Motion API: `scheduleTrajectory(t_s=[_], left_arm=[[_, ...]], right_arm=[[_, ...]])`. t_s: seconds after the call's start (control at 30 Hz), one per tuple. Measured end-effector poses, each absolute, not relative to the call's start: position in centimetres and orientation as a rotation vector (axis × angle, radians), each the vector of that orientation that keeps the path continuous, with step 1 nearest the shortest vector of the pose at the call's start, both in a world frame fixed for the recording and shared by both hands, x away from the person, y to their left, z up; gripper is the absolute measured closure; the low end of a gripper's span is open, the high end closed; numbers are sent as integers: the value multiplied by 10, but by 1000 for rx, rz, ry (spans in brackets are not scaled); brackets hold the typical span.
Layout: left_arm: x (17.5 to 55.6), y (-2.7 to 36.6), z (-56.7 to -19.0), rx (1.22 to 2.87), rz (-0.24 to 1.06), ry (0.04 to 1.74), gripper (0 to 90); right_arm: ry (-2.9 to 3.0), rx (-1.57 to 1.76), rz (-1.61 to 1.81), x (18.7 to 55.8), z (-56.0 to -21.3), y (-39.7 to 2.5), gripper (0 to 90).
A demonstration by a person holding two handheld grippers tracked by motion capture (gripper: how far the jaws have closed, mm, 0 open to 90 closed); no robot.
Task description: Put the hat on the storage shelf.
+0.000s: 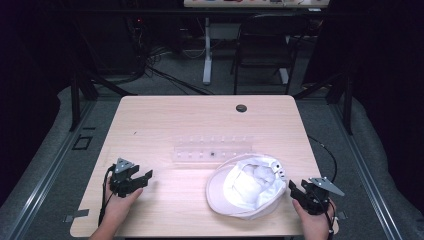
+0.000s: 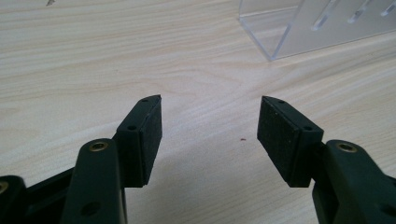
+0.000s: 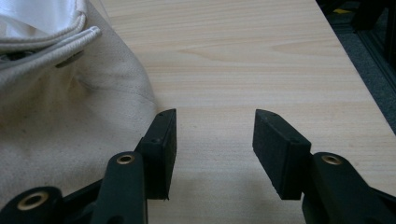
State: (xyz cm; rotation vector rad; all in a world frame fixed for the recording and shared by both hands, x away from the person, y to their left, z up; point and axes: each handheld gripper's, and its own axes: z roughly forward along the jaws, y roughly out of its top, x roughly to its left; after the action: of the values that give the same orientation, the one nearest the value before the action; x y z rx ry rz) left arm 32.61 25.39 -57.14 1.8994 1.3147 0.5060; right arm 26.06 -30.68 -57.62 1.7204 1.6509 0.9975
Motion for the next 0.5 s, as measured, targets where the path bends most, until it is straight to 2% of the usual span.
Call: scheduleTrajectory(t_s=[0.13, 0.3, 0.5], left_arm=[[326, 254, -571, 1893, 486, 1305, 418], [325, 251, -572, 1912, 490, 1280, 481], [322, 249, -569, 1916, 526, 1260, 471]], right_arm=[[1648, 1718, 988, 260, -575, -307, 496], [1658, 1734, 975, 260, -576, -307, 486], [1669, 1719, 955, 258, -573, -305, 483]])
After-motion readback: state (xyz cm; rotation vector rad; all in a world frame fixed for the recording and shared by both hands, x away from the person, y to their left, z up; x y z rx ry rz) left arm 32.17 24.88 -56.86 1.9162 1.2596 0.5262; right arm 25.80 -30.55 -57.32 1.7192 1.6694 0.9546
